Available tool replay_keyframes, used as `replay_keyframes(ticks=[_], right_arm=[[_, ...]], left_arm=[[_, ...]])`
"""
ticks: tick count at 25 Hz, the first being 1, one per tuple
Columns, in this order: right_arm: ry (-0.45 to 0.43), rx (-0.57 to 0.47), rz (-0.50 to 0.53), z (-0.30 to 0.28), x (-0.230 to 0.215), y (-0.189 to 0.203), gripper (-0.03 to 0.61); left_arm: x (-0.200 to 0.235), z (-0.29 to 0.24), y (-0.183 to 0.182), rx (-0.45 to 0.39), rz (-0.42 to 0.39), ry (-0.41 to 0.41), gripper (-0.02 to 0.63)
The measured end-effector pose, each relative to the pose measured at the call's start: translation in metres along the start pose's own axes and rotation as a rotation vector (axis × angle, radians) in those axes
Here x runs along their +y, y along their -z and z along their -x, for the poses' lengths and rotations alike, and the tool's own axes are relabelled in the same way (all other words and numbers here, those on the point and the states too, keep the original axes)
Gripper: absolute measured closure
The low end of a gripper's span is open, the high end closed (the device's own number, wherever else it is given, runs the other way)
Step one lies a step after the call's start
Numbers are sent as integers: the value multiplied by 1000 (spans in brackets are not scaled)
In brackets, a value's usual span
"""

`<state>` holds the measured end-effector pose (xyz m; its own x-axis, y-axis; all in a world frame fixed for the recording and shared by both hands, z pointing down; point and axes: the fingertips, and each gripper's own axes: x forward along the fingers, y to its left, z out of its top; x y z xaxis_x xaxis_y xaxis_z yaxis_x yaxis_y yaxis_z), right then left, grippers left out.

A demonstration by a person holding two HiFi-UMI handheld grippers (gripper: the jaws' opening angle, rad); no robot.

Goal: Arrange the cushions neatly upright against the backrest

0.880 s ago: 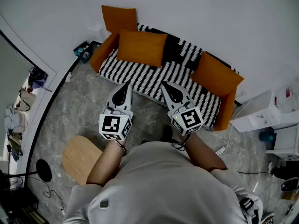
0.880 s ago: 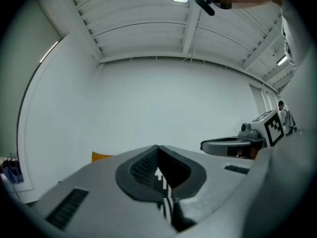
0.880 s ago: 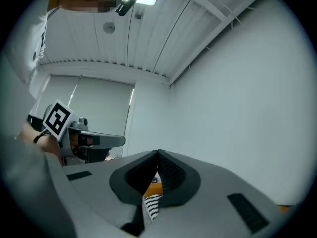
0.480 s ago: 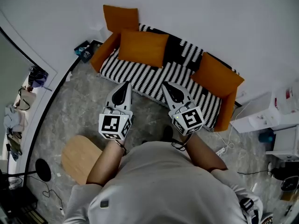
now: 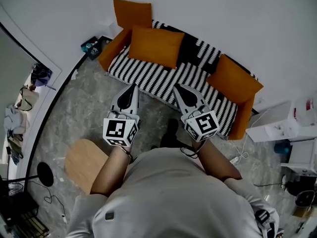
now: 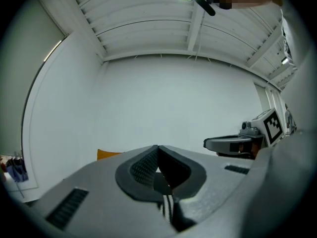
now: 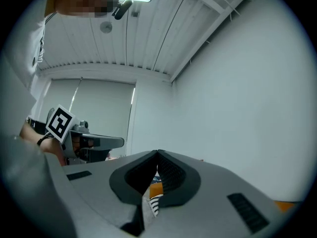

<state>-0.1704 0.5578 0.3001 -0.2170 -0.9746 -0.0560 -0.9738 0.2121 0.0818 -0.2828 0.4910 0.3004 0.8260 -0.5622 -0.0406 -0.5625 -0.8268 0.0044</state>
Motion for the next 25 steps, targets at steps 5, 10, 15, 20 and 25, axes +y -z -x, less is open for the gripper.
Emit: replay_keyframes(ticks=[5,10,15,20,25], right_arm=[[-7,9,-6,-27,-15,8,552],[-9,10,-29,-61,-48,21,552],[-16,12,-48,-102,-88,31,552],[-20,23,-47,-137,-144,36,552],[-9,29,-44,-165,-209,42,552]], left_arm=[[20,-18,6,17,1,-16,605],[40,-55,14,35,-8,-31,605],[62,-105,21,56,-12,-36,604],[77,-170,22,65,-6,-46,606],[82,-241,24,67,-3,-43,604]])
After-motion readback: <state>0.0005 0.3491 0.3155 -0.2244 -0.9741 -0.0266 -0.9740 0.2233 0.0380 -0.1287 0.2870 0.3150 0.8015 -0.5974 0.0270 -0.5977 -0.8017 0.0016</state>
